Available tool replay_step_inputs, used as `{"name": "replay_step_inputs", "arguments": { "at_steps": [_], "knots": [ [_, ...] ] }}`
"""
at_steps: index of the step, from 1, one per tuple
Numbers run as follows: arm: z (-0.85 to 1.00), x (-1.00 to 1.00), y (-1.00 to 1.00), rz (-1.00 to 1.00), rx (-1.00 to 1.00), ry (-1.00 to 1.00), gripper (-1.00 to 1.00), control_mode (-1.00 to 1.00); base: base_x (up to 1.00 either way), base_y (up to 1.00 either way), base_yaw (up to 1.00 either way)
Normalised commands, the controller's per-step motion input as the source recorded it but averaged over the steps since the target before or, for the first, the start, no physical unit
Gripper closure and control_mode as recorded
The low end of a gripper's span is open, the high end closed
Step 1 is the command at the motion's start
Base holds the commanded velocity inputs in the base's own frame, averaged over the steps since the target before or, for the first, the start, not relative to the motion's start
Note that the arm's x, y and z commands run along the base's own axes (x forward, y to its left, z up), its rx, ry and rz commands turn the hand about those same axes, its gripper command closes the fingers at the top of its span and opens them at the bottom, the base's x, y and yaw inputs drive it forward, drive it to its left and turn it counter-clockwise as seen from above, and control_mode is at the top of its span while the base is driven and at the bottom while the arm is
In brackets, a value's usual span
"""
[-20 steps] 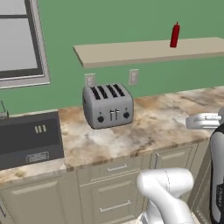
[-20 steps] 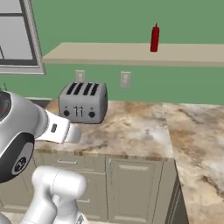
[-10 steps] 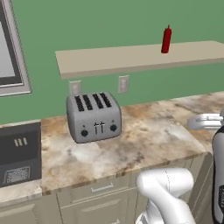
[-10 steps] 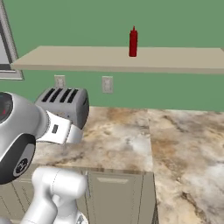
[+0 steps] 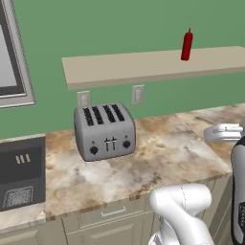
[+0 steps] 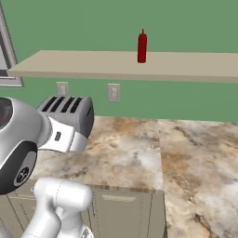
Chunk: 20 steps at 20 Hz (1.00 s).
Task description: Collect the paprika, ketchup, and shaker from the cabinet and place them next to the stove.
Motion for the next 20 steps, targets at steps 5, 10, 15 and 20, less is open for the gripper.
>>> {"name": "replay_step_inputs", "arguments": {
  "at_steps": [5,10,15,20],
  "knots": [
    [0.84,0.34,-0.05,0.06,0.0,-0.25,-1.0,-1.0,0.0,0.0,0.0],
    [0.89,0.0,-0.16,0.06,-0.04,-0.39,-1.0,-1.0,0.0,0.0,0.0],
    [0.91,0.02,-0.24,0.0,-0.05,-0.26,-1.0,-1.0,0.0,0.0,0.0],
    [0.74,0.22,-0.05,-0.08,-0.02,-0.04,-1.0,-1.0,0.0,0.0,0.0]
  ]
}}
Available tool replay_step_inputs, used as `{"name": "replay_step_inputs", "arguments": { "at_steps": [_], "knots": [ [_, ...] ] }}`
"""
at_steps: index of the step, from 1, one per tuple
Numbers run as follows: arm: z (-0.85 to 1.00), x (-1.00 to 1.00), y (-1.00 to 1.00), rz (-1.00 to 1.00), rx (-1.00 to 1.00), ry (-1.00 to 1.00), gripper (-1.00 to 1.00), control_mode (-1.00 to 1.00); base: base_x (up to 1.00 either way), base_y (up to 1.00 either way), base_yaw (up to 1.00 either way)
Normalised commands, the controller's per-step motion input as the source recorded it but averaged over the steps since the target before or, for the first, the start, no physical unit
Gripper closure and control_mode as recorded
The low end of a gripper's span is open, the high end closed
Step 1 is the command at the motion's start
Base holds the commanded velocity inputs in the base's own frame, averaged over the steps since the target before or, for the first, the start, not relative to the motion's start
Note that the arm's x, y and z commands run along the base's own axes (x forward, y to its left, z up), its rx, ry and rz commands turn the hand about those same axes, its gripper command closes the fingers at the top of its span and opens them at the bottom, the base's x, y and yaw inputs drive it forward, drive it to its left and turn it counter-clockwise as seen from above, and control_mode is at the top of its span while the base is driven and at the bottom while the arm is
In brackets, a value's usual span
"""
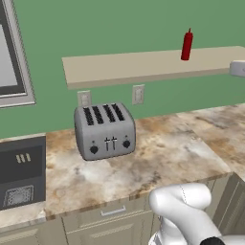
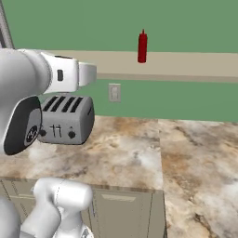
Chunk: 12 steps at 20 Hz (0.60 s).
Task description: Collect the paprika, ketchup, and shaker from the cabinet and place them next to the stove.
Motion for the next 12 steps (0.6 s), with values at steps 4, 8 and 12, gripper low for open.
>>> {"name": "replay_step_inputs", "arguments": {
  "at_steps": [4,8,12],
  "knots": [
    [0.59,0.3,0.0,-0.1,-0.01,0.0,-1.0,-1.0,0.0,0.0,0.0],
    [0.45,0.26,-0.09,-0.1,0.0,0.0,-1.0,-1.0,0.0,0.0,0.0],
    [0.39,0.32,-0.14,-0.1,0.0,0.0,-1.0,-1.0,0.0,0.0,0.0]
  ]
}}
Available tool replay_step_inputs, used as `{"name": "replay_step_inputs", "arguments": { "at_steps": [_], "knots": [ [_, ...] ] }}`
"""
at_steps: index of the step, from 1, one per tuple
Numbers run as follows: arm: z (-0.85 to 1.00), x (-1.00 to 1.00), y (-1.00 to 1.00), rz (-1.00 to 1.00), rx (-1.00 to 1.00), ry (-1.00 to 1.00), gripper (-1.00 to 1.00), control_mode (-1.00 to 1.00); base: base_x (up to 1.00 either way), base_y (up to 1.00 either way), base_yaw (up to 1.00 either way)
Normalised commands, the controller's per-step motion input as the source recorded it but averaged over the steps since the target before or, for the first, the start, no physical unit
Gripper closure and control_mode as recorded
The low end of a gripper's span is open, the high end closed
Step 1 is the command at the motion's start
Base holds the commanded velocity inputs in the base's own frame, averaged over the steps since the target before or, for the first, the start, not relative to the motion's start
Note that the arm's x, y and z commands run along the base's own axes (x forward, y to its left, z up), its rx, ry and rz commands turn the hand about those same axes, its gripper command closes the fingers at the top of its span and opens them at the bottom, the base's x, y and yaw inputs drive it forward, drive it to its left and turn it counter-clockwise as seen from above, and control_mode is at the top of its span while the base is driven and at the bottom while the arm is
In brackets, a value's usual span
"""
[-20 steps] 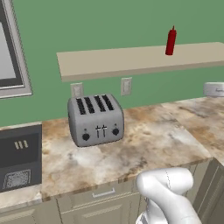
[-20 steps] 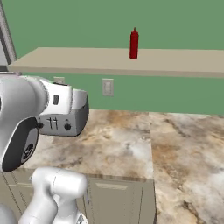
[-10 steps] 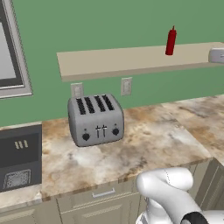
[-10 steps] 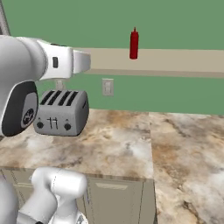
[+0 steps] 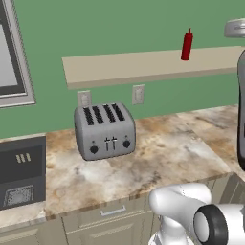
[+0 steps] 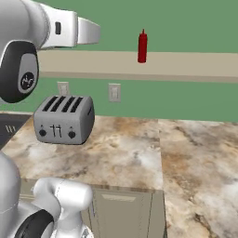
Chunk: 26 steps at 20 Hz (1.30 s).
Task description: Collect the paprika, ketchup, and shaker from the cabinet and place them next to the stove.
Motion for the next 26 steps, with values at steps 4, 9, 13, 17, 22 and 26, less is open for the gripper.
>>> {"name": "replay_step_inputs", "arguments": {
  "at_steps": [4,9,13,17,22,26],
  "knots": [
    [0.2,0.28,-0.13,-0.08,0.0,0.0,-1.0,-1.0,0.0,0.0,0.0],
    [0.0,0.43,-0.01,-0.02,0.0,0.0,-1.0,-1.0,0.0,0.0,0.0],
    [0.0,0.63,-0.01,0.01,0.0,0.01,-1.0,-1.0,0.0,0.0,0.0],
    [0.0,0.61,-0.09,0.07,0.02,-0.03,-1.0,-1.0,0.0,0.0,0.0],
    [0.0,0.46,-0.17,0.09,0.04,-0.09,-1.0,-1.0,0.0,0.0,0.0],
    [0.0,0.41,-0.28,0.08,0.01,-0.07,-1.0,-1.0,0.0,0.0,0.0]
  ]
}}
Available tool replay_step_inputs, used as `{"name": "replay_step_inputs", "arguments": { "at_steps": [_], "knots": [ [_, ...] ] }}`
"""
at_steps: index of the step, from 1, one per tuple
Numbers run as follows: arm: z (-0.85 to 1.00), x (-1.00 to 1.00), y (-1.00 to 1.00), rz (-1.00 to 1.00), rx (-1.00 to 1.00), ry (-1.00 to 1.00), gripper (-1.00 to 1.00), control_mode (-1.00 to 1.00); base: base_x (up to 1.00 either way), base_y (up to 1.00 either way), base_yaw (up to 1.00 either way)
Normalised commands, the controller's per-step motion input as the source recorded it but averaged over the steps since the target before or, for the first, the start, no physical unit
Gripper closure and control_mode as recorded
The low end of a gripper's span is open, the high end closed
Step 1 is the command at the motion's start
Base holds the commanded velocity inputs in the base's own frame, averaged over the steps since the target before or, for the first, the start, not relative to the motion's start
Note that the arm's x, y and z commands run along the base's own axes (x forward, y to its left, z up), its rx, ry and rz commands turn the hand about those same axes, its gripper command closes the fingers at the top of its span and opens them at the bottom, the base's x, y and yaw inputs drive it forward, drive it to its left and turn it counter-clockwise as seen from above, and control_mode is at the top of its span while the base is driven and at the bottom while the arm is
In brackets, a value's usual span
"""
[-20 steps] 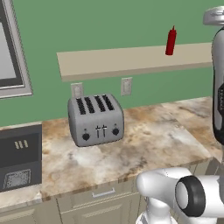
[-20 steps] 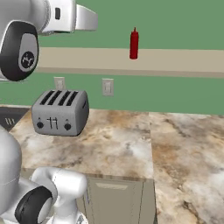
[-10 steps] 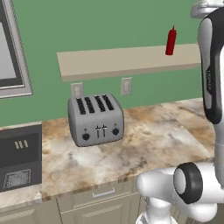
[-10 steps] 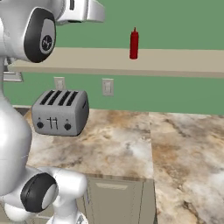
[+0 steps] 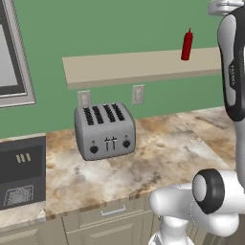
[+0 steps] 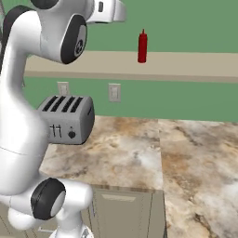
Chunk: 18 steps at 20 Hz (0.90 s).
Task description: Collect the paprika, ketchup, and shaker from the cabinet and place them next to the stove.
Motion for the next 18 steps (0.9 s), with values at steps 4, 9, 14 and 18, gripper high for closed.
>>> {"name": "replay_step_inputs", "arguments": {
  "at_steps": [4,9,14,18],
  "knots": [
    [0.0,0.29,-0.48,0.05,0.0,-0.01,-1.0,-1.0,0.0,0.0,0.0],
    [-0.01,0.26,-0.43,0.01,-0.04,0.01,-1.0,-1.0,0.0,0.0,0.0],
    [-0.11,0.37,-0.23,0.0,-0.11,0.06,-1.0,-1.0,0.0,0.0,0.0],
    [-0.14,0.4,-0.18,0.01,-0.08,0.05,-1.0,-1.0,0.0,0.0,0.0]
  ]
}}
